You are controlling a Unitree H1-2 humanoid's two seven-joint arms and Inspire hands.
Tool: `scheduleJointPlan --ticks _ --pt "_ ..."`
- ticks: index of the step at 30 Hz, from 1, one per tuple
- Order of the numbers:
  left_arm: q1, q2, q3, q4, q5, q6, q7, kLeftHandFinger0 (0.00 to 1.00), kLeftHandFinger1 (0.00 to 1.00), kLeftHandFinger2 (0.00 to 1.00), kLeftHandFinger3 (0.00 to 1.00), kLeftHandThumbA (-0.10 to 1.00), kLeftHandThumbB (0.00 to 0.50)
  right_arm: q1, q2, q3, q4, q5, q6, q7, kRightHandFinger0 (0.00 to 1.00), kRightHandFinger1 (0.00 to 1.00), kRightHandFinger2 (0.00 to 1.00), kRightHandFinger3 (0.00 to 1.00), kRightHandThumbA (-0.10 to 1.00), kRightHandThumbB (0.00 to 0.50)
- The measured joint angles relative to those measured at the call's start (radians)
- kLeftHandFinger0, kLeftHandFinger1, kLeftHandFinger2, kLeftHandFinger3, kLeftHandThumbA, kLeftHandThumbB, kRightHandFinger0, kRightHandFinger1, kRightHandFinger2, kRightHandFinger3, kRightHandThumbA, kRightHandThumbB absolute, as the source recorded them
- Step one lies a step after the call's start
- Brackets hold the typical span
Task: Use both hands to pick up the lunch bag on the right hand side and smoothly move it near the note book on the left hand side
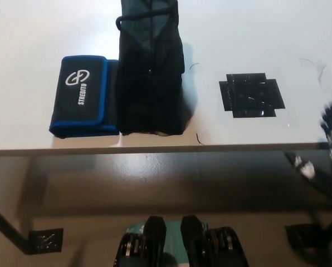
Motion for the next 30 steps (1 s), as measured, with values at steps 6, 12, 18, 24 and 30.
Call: scheduleJointPlan --ticks 6,12,18,24,30 --pt "0.033 -0.039 0.012 0.082 -0.022 -0.066 0.000 1.00 1.00 1.00 1.00 1.00 0.248 0.053 0.032 -0.026 0.022 0.000 -0.018 -0.010 1.00 1.00 1.00 1.00 1.00 0.070" --pt "0.021 -0.046 0.026 0.234 -0.046 -0.135 -0.005 1.00 1.00 1.00 1.00 1.00 0.149 0.065 0.044 -0.052 0.110 0.000 -0.041 -0.010 1.00 1.00 1.00 1.00 1.00 0.079" --pt "0.004 -0.052 0.044 0.307 -0.063 -0.190 -0.024 1.00 1.00 1.00 1.00 1.00 0.181 0.064 0.043 -0.065 0.185 -0.002 -0.055 -0.010 1.00 1.00 1.00 1.00 1.00 0.118" --pt "-0.012 -0.047 0.039 0.318 -0.072 -0.209 -0.036 1.00 1.00 1.00 1.00 1.00 0.194 0.057 0.043 -0.064 0.214 -0.002 -0.059 -0.009 1.00 1.00 1.00 1.00 1.00 0.117" --pt "-0.016 -0.020 0.035 0.317 -0.094 -0.203 -0.060 1.00 1.00 1.00 1.00 1.00 0.235 0.053 0.043 -0.063 0.203 0.016 -0.066 0.012 1.00 1.00 1.00 1.00 1.00 0.100"
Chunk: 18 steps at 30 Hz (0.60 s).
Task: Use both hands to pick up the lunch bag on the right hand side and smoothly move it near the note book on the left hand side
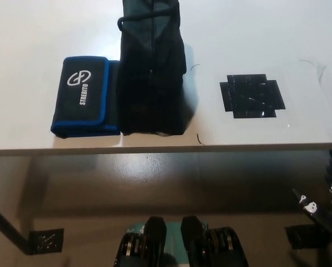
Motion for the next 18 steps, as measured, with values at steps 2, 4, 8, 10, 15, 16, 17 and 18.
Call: scheduleJointPlan --ticks 2,4,8,10,15,16,17,18 --pt "-0.001 0.007 0.000 -0.003 -0.009 0.003 -0.004 1.00 1.00 1.00 1.00 1.00 0.251 0.001 0.000 0.002 -0.010 0.012 -0.003 0.008 1.00 1.00 1.00 1.00 1.00 0.100" --pt "-0.001 0.011 0.000 -0.008 -0.019 0.008 -0.008 1.00 1.00 1.00 1.00 1.00 0.271 0.003 0.000 0.004 -0.020 0.024 -0.006 0.018 1.00 1.00 1.00 1.00 1.00 0.092" --pt "-0.006 0.014 -0.002 -0.010 -0.028 0.015 -0.016 1.00 1.00 1.00 1.00 1.00 0.280 0.007 -0.001 0.005 -0.023 0.042 -0.010 0.031 1.00 1.00 1.00 1.00 1.00 0.101" --pt "-0.010 0.014 -0.002 -0.012 -0.030 0.020 -0.018 1.00 1.00 1.00 1.00 1.00 0.287 0.007 -0.002 0.006 -0.023 0.049 -0.011 0.037 1.00 1.00 1.00 1.00 1.00 0.093" --pt "-0.027 0.017 -0.003 -0.014 -0.042 0.031 -0.023 1.00 1.00 1.00 1.00 1.00 0.295 0.005 -0.006 0.008 -0.021 0.063 -0.013 0.047 1.00 1.00 1.00 1.00 1.00 0.110" --pt "-0.031 0.017 -0.003 -0.014 -0.043 0.033 -0.024 1.00 1.00 1.00 1.00 1.00 0.294 0.004 -0.006 0.008 -0.021 0.065 -0.013 0.048 1.00 1.00 1.00 1.00 1.00 0.113" --pt "-0.032 0.018 -0.003 -0.014 -0.045 0.034 -0.025 1.00 1.00 1.00 1.00 1.00 0.295 0.004 -0.007 0.009 -0.020 0.066 -0.013 0.048 1.00 1.00 1.00 1.00 1.00 0.114" --pt "-0.034 0.018 -0.003 -0.014 -0.047 0.037 -0.027 1.00 1.00 1.00 1.00 1.00 0.293 0.003 -0.007 0.009 -0.020 0.069 -0.013 0.050 1.00 1.00 1.00 1.00 1.00 0.113"
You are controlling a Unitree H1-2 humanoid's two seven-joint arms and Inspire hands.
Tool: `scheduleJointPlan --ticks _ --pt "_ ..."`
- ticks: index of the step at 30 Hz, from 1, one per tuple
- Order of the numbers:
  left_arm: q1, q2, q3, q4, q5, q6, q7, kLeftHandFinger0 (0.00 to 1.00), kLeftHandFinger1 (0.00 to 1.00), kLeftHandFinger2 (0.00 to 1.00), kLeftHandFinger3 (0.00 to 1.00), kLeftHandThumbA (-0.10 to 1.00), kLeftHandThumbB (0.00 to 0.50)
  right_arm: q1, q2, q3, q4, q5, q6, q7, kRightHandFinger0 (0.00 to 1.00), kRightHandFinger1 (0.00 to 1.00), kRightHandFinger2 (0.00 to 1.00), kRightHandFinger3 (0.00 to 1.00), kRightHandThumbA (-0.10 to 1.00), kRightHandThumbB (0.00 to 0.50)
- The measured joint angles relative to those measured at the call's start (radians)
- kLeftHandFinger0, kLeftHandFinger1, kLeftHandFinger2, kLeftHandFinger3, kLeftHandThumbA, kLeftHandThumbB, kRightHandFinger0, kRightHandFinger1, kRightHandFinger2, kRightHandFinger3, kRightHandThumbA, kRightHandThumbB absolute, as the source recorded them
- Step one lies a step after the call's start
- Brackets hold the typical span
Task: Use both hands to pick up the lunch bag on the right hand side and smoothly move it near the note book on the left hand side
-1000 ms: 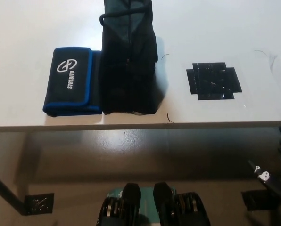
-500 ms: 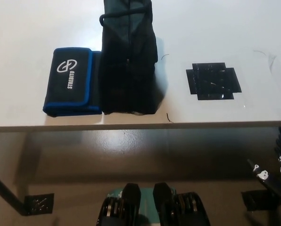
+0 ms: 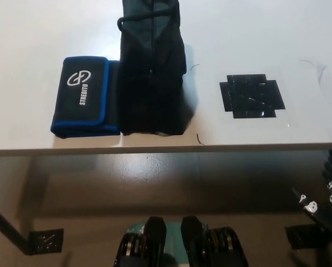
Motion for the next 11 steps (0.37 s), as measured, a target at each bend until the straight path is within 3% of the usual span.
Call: scheduleJointPlan --ticks 11 --pt "-0.001 0.001 0.000 0.001 -0.015 0.006 -0.014 1.00 1.00 1.00 1.00 1.00 0.293 -0.011 -0.003 0.002 0.003 0.009 -0.001 0.008 1.00 1.00 1.00 1.00 1.00 0.115"
